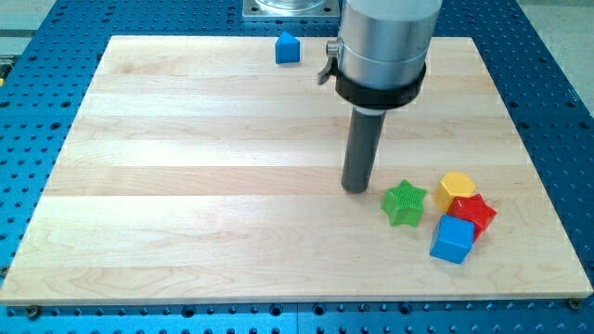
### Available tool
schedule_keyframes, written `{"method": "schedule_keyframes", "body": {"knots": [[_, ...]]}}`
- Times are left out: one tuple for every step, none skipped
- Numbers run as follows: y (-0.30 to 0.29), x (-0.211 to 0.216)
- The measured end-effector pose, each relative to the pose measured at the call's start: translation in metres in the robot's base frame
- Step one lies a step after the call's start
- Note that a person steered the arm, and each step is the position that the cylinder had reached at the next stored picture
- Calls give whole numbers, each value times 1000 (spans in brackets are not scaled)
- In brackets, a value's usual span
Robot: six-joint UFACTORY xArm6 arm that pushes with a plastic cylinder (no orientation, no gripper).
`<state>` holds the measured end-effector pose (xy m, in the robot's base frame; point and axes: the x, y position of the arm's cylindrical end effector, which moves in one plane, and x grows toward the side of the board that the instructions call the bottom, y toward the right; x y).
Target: Push the green star into the red star
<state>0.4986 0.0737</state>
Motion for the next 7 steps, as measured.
{"method": "schedule_keyframes", "body": {"knots": [[13,21],[38,21],[48,15],[23,-30],[48,-75],[111,-135],[144,-212]]}}
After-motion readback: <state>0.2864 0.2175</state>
